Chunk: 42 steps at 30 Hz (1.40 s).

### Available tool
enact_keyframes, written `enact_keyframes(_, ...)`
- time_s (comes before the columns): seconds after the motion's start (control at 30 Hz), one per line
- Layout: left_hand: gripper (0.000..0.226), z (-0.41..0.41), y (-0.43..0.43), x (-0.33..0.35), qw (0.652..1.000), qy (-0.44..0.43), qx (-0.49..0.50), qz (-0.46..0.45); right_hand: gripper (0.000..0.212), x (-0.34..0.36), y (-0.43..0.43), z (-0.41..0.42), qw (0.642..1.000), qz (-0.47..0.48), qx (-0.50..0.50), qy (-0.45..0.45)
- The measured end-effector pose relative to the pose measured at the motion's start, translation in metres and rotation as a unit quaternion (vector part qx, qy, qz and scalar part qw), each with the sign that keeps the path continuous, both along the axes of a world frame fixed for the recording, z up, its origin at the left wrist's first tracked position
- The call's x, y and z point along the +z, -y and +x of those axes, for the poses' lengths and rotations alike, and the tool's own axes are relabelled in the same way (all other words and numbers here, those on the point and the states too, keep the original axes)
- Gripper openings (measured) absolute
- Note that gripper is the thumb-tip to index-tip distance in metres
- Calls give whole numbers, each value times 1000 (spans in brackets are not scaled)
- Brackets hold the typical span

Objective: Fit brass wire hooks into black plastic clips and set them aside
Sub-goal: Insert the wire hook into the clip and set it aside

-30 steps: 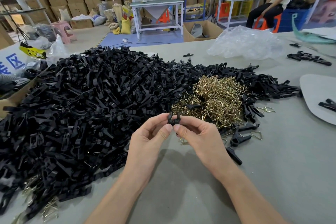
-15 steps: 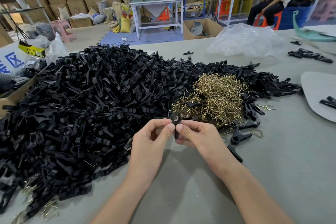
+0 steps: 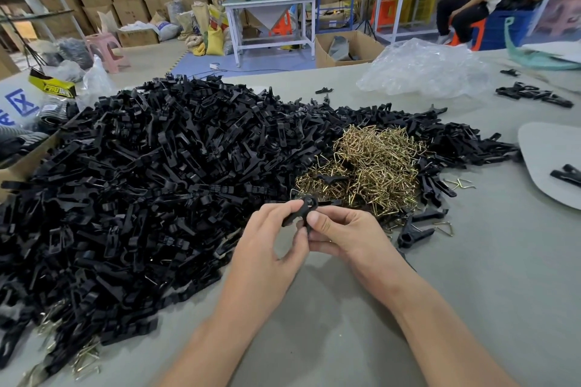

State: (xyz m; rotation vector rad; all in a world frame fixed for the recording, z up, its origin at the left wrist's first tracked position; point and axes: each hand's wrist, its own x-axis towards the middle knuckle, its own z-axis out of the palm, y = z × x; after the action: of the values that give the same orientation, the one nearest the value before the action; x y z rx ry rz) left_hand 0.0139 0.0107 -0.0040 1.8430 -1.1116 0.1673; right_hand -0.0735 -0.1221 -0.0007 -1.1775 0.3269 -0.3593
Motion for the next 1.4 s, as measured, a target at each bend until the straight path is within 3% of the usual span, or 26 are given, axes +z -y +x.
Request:
enact_keyframes(0.23, 47, -2, 1, 0, 999, 32, 4, 30, 22, 3, -1, -1, 1000, -10, 20, -8)
enact_keyframes(0.33, 46, -2, 2, 0, 999, 30, 0, 39, 37, 7, 0, -2, 1000, -22, 0, 4)
enact_keyframes(0.4, 45, -2, 2, 0, 999, 17, -12, 36, 41, 8, 0, -2, 999, -42, -15, 14)
enact_keyframes(0.6, 38, 0, -2, 2, 998, -43, -47, 9, 25, 10, -2, -5, 995, -86, -37, 38)
enact_keyframes(0.77, 52, -3, -3, -1, 991, -103, -84, -13, 29, 10, 9, -17, 984, -143, -95, 46)
enact_keyframes(0.83, 47, -2, 1, -5, 989, -124, -76, 1, 30, 12, 19, -26, 980, -93, -161, 72)
enact_keyframes(0.93, 35, 1, 22, -10, 994, -30, -41, 100, 25, 14, 33, -38, 962, 18, -241, 124)
enact_keyframes(1.07, 34, -4, 64, -8, 982, 64, 3, 179, 25, 13, 41, -38, 944, 73, -287, 144)
enact_keyframes(1.27, 40, -9, 112, 6, 971, 60, 42, 226, 31, 11, 43, -37, 932, 98, -318, 143)
enact_keyframes(1.4, 29, -6, 111, 9, 978, -29, 14, 206, 33, 9, 45, -35, 932, 101, -317, 141)
